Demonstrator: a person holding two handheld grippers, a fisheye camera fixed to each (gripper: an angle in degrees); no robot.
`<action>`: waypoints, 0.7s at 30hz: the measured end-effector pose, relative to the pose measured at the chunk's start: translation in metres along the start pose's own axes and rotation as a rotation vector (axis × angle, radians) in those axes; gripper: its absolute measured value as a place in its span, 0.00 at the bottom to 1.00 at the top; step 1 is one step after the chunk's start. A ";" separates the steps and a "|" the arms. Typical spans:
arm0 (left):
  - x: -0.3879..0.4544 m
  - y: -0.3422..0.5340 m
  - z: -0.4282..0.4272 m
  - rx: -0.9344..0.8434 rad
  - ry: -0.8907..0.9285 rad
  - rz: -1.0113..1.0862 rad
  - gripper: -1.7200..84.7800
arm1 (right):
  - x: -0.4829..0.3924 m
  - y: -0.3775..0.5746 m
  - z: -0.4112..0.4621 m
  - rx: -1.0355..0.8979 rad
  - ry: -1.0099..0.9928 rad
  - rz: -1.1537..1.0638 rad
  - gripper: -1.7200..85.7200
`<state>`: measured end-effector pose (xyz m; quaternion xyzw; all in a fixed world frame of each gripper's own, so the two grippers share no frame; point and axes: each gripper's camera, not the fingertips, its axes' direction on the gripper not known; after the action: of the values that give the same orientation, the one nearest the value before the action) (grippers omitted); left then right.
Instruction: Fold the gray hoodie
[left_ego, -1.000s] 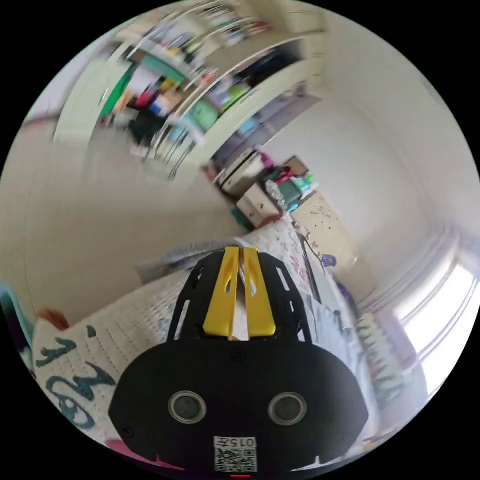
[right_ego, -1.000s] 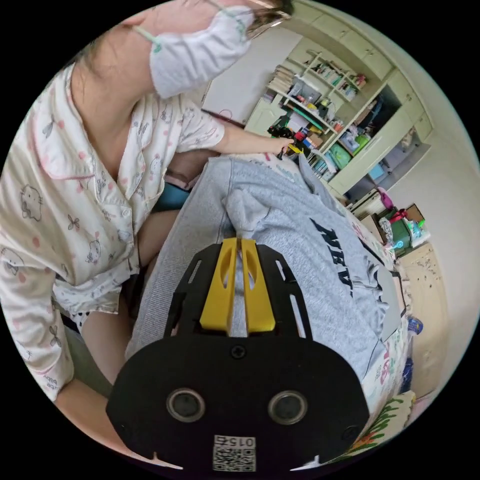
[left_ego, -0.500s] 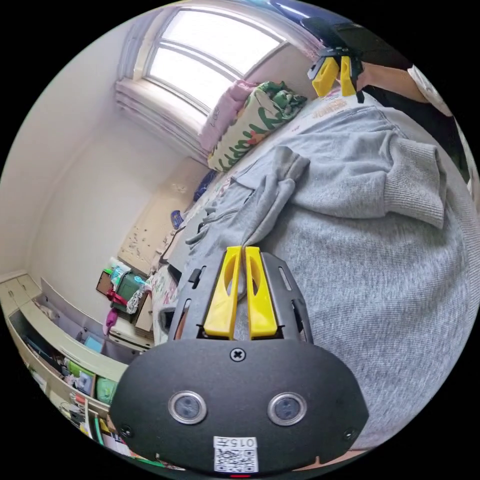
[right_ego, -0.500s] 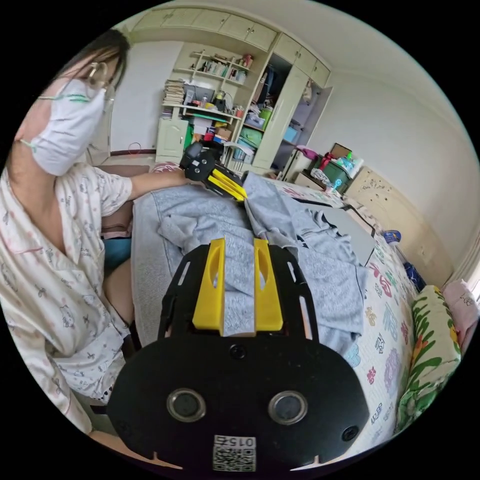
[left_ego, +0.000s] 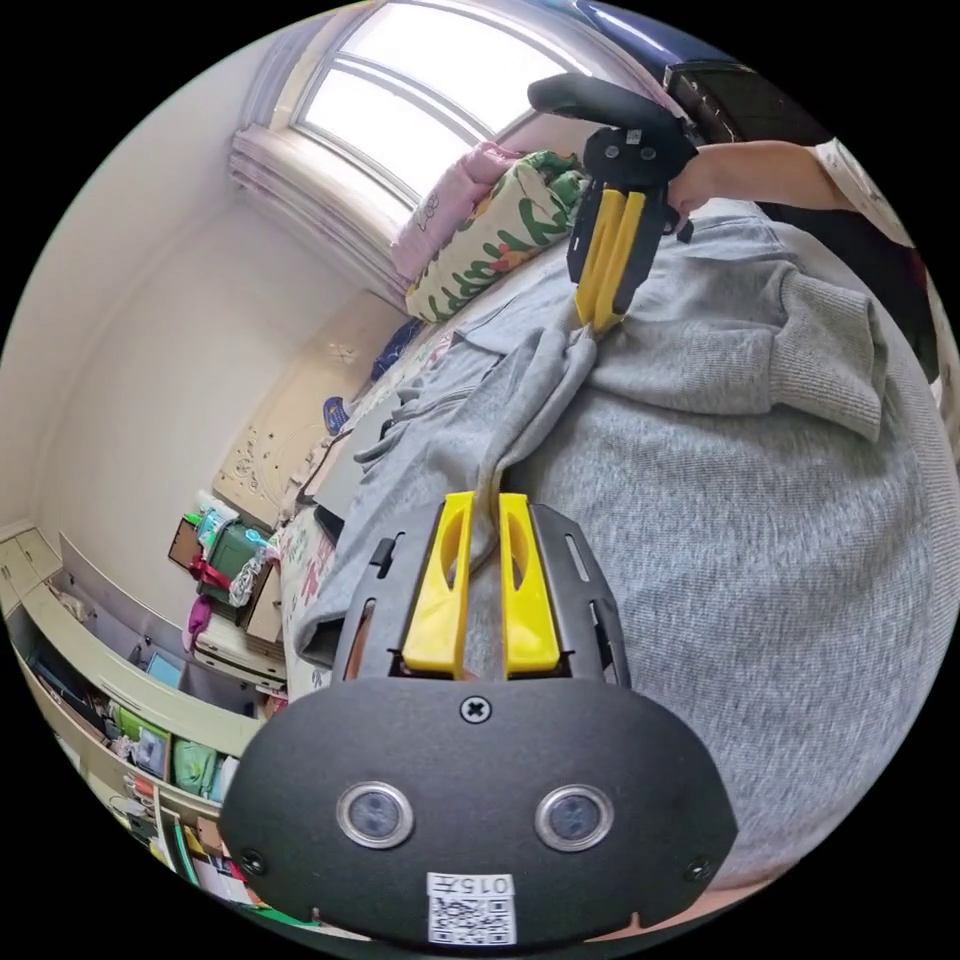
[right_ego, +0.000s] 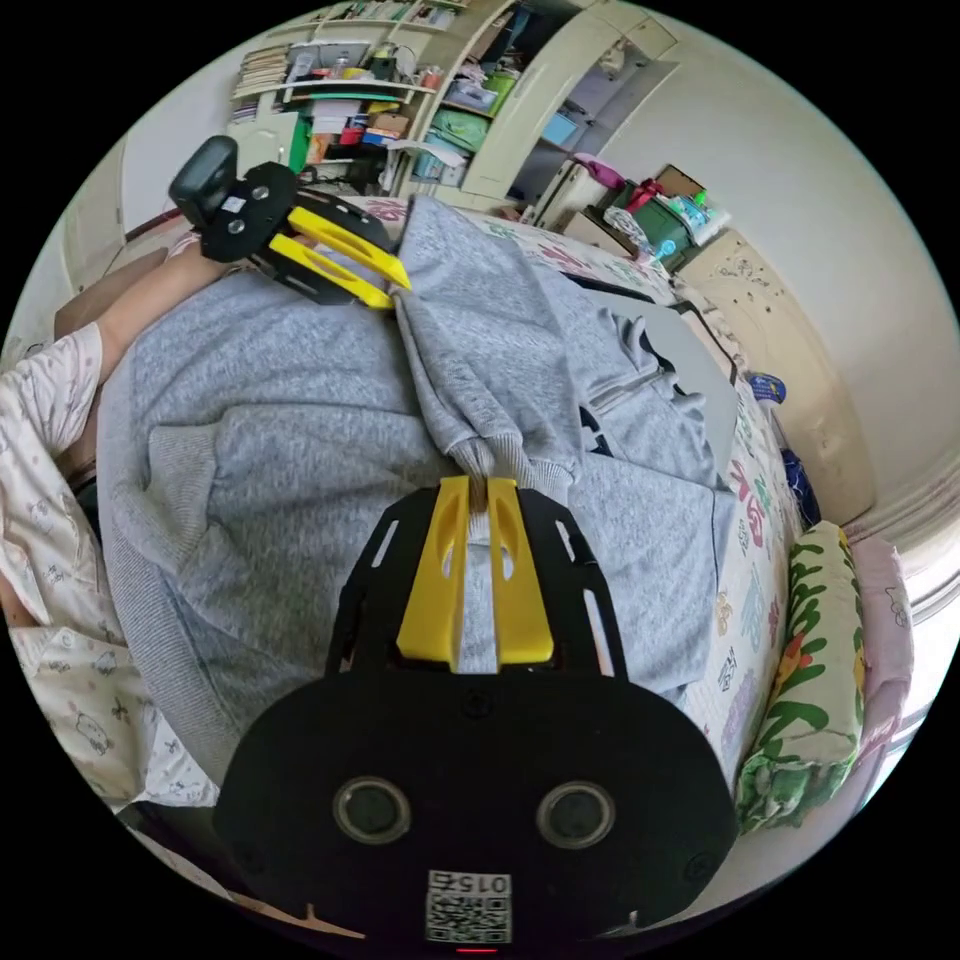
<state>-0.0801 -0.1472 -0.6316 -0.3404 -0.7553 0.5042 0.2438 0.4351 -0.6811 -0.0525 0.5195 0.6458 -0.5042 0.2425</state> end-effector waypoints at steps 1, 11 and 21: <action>0.000 0.007 -0.001 0.010 -0.002 -0.014 0.09 | -0.001 -0.002 0.000 -0.002 -0.012 -0.006 0.06; -0.063 0.131 0.053 -0.303 -0.078 -0.345 0.15 | -0.008 0.039 -0.090 0.107 0.046 0.115 0.06; -0.027 0.166 0.103 -0.438 -0.267 -0.246 0.04 | -0.064 0.070 -0.138 0.077 0.020 0.053 0.03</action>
<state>-0.0915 -0.1860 -0.8245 -0.2214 -0.9073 0.3359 0.1223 0.5499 -0.5874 0.0247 0.5503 0.6146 -0.5167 0.2289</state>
